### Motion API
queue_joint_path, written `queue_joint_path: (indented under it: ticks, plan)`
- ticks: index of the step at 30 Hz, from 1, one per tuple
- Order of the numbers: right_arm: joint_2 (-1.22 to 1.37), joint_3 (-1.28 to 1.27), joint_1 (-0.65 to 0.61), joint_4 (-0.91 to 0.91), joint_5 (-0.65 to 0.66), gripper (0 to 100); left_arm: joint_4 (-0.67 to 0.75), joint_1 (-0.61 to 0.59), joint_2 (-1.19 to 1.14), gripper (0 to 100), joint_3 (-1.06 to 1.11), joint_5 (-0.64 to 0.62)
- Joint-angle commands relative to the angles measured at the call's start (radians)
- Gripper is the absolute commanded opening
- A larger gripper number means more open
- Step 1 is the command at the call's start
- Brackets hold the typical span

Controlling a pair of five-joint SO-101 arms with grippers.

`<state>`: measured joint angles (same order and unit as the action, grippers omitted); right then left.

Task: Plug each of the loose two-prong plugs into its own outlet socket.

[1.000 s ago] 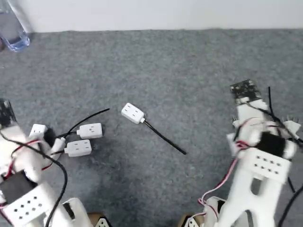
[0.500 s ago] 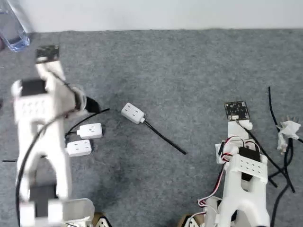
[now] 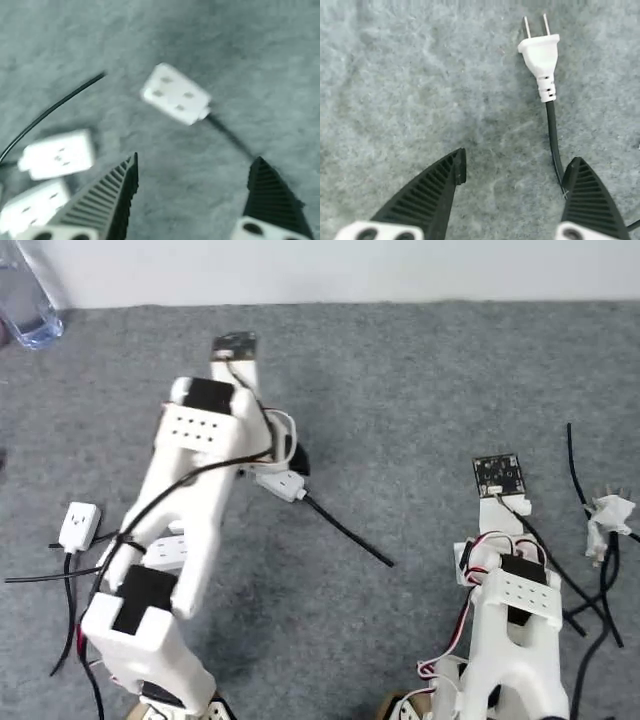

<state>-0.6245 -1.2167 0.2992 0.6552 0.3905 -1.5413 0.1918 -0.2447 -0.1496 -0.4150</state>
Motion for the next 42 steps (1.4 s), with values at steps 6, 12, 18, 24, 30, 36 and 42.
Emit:
queue_joint_path:
  ticks: [6, 12, 18, 24, 30, 36, 42]
  plan:
    - [-0.001, 0.008, 0.01, -0.019, 0.006, 29.9, 0.117, 0.026, -0.17, 34, -0.036, -0.084]
    - [-0.001, 0.008, 0.005, -0.019, 0.006, 29.9, 0.166, 0.023, -0.198, 34, -0.033, -0.222]
    - [-0.001, 0.006, -0.012, -0.019, 0.006, 29.9, 0.227, 0.028, -0.227, 33, 0.01, -0.422]
    - [-0.001, 0.006, -0.012, -0.019, 0.006, 29.9, 0.215, 0.011, -0.229, 33, 0.056, -0.519]
    - [-0.001, 0.006, -0.013, -0.021, 0.006, 29.9, 0.199, -0.005, -0.224, 33, 0.048, -0.519]
    - [-0.001, 0.002, -0.013, -0.019, 0.006, 29.9, 0.288, -0.037, -0.284, 33, 0.047, -0.52]
    - [-0.005, -0.003, -0.013, -0.021, 0.006, 29.9, 0.288, -0.035, -0.342, 33, 0.038, -0.519]
